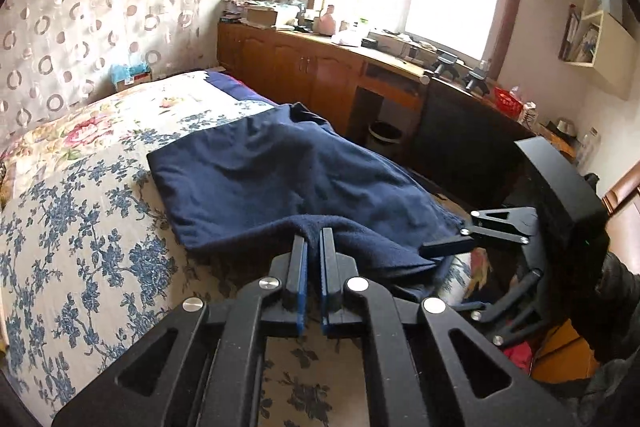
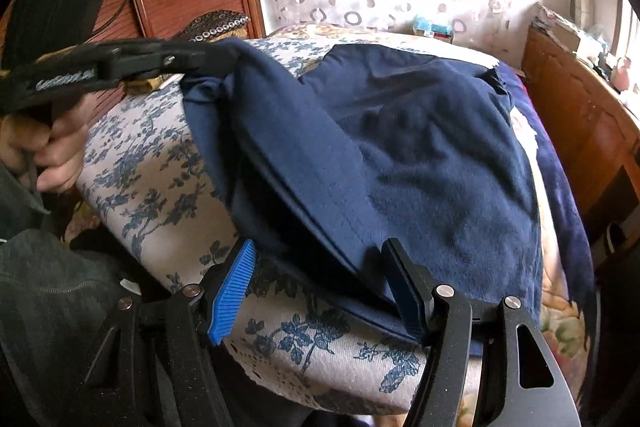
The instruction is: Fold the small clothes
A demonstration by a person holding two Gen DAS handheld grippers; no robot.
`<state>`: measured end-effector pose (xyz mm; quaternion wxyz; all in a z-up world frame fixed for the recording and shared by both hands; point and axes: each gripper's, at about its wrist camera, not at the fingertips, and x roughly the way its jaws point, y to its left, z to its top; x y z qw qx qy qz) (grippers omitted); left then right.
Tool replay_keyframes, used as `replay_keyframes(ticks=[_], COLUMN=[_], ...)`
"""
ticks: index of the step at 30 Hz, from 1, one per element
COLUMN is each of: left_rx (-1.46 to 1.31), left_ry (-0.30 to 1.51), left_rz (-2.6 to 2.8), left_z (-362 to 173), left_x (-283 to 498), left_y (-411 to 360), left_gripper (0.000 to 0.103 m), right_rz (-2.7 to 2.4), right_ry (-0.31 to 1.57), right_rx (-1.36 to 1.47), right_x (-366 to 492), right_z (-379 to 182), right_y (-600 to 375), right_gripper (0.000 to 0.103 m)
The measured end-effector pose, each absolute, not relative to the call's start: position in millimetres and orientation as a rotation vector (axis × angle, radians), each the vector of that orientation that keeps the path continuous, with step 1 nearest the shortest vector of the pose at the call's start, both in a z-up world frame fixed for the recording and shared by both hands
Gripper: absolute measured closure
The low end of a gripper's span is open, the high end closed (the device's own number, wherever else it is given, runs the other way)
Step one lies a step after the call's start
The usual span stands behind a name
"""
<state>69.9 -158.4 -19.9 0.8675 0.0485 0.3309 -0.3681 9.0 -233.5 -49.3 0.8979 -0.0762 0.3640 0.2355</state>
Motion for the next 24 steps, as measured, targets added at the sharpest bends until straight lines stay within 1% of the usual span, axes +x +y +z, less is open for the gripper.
replay_keyframes(ticks=[5,18,19,20,21,23,24], left_rx=[0.078,0.054,0.054,0.052,0.050,0.046,0.048], left_ry=[0.694,0.688,0.689,0.689,0.690,0.689,0.683], left_rz=[-0.754,-0.728,-0.726,-0.725,-0.725,-0.720,-0.715], left_z=[-20.6,-20.8,-21.2,-21.6,-21.4,-19.9,-18.4], left_x=[76.1,80.8,81.2,82.0,81.8,83.1,84.1], left_y=[-151.8,-142.3,-141.8,-141.6,-140.6,-138.7,-137.9], left_gripper=[0.097,0.097,0.097,0.097,0.097,0.097,0.097], right_rz=[0.416,0.302,0.307,0.304,0.297,0.308,0.315], right_ry=[0.762,0.782,0.782,0.779,0.776,0.760,0.742], right_rx=[-0.229,-0.217,-0.222,-0.225,-0.224,-0.202,-0.198], right_x=[9.0,21.6,22.8,24.3,25.6,28.9,29.4], right_z=[-52.0,-58.7,-59.9,-60.6,-60.7,-57.1,-53.2], right_y=[-233.9,-270.3,-270.6,-272.4,-274.0,-280.1,-280.0], right_gripper=[0.036,0.037,0.046,0.059,0.066,0.087,0.091])
